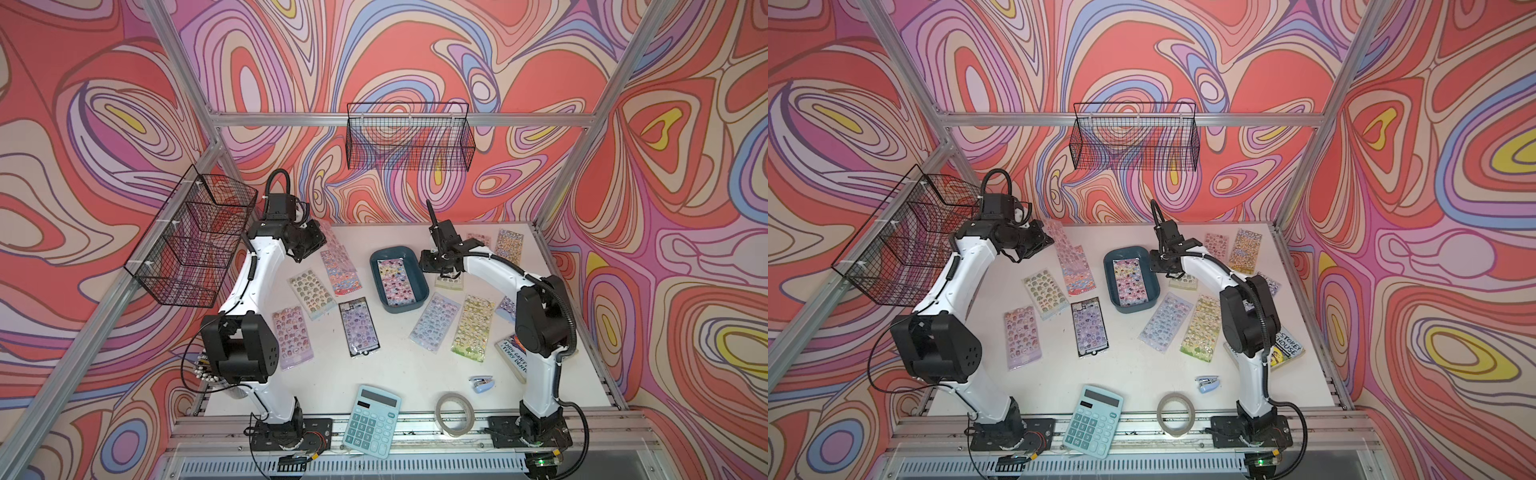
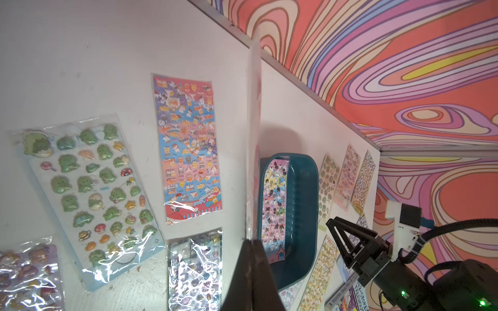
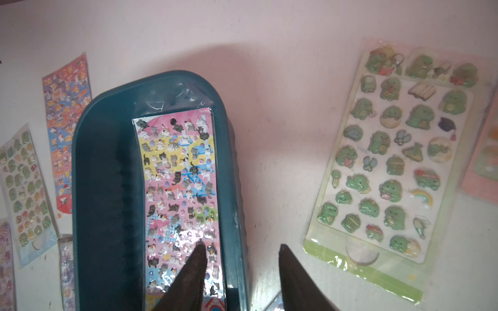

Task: Take the stickers out of the storage box
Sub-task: Move the storage box to the center of the board.

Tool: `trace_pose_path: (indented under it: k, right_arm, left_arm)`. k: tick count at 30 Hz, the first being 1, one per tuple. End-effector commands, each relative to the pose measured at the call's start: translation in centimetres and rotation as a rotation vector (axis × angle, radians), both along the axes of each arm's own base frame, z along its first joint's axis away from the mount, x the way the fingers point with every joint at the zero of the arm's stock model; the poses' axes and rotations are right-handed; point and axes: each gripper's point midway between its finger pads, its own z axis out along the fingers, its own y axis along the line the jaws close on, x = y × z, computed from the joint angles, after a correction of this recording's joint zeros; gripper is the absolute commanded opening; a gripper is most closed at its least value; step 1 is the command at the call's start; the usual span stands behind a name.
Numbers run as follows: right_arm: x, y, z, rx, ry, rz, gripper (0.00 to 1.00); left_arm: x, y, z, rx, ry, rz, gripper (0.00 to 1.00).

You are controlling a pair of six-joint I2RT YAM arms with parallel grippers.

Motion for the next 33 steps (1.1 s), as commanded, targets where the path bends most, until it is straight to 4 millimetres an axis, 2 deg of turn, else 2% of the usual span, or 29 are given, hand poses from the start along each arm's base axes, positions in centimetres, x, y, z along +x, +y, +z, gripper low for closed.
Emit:
trace_pose_path:
  k: [1,8,10,16,22,27,33]
  right_arm:
    - [0.0,-0.1,0.4,-0.016,-0.010,0.007,0.46]
    - [-0.1,0.1,1.1,0.002,-0.024,0.018,0.46]
    - [-0.1,0.2,0.8,0.001,-0.021,0.022,0.46]
    - [0.0,0.5,0.8,0.017,-0.021,0.034,0.46]
    - [0.0,0.5,-0.4,-0.001,0.012,0.036,0.46]
    - [-0.1,0.0,-1.8,-0.047,0.041,0.035,0.46]
    - [-0.1,0.7,-3.0,-0.051,0.067,0.059,0.47]
  left_arm:
    - [0.5,1.3,-2.5,0.064,0.071,0.027,0.00]
    - [3.6,3.2,-6.2,0.173,0.146,0.078,0.00]
    - [4.2,3.0,-6.8,0.177,0.159,0.069,0.00]
    - [4.9,-0.5,-8.0,0.151,0.176,0.002,0.00]
    - [4.1,-3.8,-9.4,0.126,0.205,-0.063,0.00]
    - [3.3,-5.3,-10.4,0.119,0.220,-0.088,0.00]
    - [2.7,-6.2,-11.7,0.079,0.242,-0.093,0.00]
